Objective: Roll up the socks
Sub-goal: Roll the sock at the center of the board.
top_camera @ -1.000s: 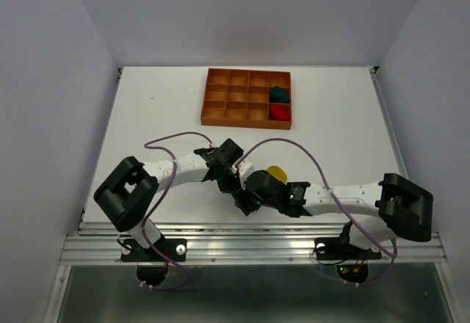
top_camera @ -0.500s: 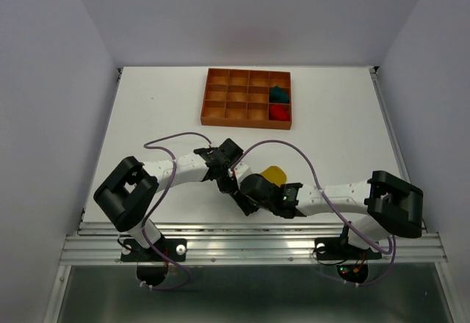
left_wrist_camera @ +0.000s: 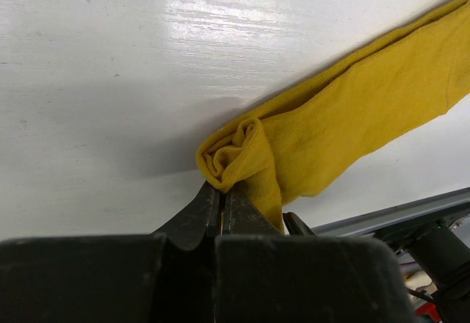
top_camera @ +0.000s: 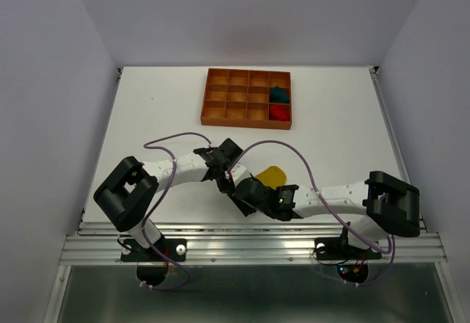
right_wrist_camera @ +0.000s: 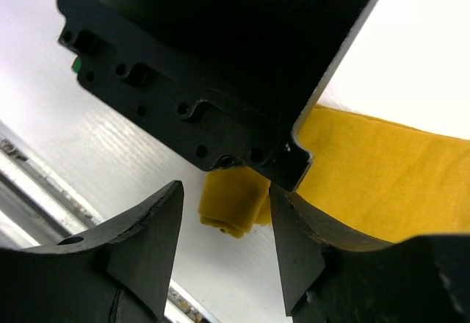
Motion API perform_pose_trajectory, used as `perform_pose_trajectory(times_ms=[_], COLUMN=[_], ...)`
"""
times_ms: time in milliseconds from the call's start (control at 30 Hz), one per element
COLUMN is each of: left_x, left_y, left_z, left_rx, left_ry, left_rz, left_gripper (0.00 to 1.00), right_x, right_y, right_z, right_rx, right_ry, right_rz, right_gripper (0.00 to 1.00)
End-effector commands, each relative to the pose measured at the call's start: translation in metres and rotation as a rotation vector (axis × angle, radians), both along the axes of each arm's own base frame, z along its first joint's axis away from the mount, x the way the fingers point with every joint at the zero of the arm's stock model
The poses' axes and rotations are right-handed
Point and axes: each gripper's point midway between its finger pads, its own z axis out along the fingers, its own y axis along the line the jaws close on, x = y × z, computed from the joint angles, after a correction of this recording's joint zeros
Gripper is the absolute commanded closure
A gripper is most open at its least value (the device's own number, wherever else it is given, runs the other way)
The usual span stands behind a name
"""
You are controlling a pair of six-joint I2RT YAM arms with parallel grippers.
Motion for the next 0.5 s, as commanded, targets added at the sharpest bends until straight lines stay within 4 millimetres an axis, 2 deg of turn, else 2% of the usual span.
perform_pose_trajectory(times_ms=[0,100,200,267,467], left_x=[-0.013,-0.014,-0.014,-0.015,-0.016], left_y=[0.014,0.014,0.014,0.014,0.015], left_z=[-0.007,-0.007,-0.006,-0.006,-0.005], left_rx=[0.074,0.074,0.068,0.062,0.054], left_ry=[0.028,0.032,0.031,0.031,0.033], left_rz=[-0.015,-0.016,-0.012,-0.007,0.006], left_gripper=[1.0,1.0,1.0,1.0,1.0], right_x=[-0.004,-0.009,-0.012,-0.009,-0.009], right_y=[0.027,0.032,0.027,0.03,0.02], right_z=[0.014,0.012,0.01,0.018,0.031], right_rx=[0.046,0.064,0.062,0.104,0.137], right_ry=[-0.03,-0.019,-0.026,-0.043,-0.057], right_rz=[0.043,0.061,0.057,0.044,0.022], right_gripper=[0.44,0.44,0.44,0.44,0.44])
